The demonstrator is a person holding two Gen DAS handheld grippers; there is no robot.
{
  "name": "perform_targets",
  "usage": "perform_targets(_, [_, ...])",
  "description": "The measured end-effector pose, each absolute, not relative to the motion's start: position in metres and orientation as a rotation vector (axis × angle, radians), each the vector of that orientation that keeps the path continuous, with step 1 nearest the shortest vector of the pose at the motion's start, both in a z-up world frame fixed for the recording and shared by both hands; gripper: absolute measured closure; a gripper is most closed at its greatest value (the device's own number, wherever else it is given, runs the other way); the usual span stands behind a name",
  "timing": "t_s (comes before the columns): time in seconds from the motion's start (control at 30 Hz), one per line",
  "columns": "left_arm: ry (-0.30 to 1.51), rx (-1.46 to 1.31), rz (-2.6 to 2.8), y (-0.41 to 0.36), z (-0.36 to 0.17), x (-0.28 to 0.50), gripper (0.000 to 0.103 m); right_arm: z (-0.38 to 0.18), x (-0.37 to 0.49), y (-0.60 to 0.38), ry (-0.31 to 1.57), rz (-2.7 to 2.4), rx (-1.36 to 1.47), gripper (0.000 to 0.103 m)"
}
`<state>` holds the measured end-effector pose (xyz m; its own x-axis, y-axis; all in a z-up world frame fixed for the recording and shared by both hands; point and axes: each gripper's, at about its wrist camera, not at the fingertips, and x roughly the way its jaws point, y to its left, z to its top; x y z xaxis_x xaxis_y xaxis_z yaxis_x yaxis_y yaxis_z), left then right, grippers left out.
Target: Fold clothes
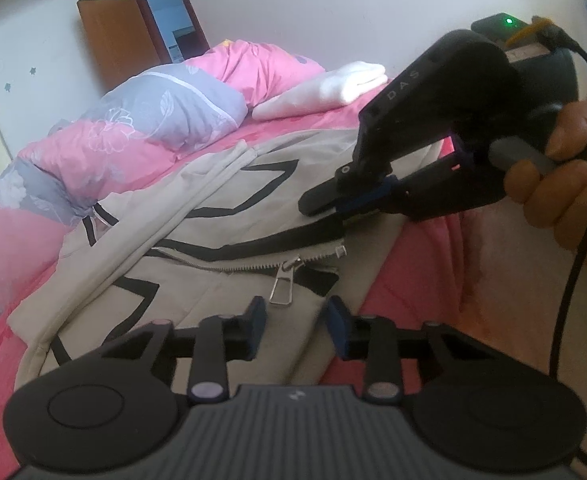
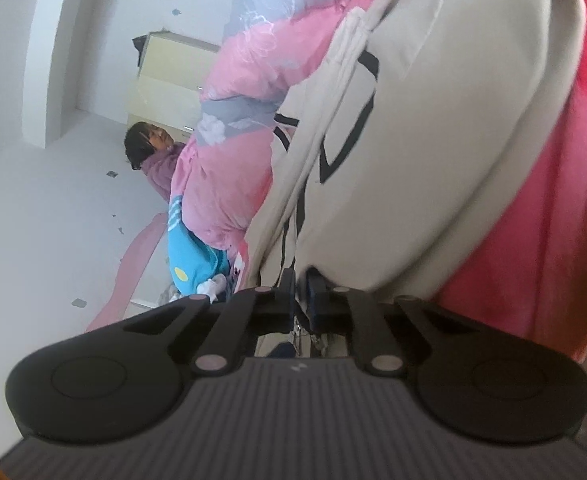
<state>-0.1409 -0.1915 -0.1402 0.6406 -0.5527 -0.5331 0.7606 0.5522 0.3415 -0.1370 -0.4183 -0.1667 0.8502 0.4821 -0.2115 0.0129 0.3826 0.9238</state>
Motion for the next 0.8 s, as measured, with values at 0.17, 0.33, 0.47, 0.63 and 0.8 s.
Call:
perform_targets(0.17, [0.366,0.598,-0.817,-0.192,-0.142,-0.147,0.098,-0.17,-0.138,-0.421,0.49,0.308,1.153,0.099])
perform_targets(0.33, [0.382,0.576,-0.822,-0.191,-0.142,-0.145,0.097,-0.173,-0.138,-0.418,0.515,0.351,1.166,0.096])
perform_targets(0.47, [0.363,0.583,-0.814,-0.191,-0.144,-0.148,0.098,-0.171,-0.139,-0.413,0.523,0.353,1.146,0.094])
perform_targets(0.63, [0.336,0.557,-0.826,-0.184,-0.135,-0.152,0.1,-0.167,-0.142,-0.411,0.495,0.327,1.104,0.098])
perform_targets(0.8, [0.36,0.554,-0.849,-0.182,-0.135,-0.149,0.101,-0.162,-0.144,-0.409,0.467,0.302,1.062,0.098])
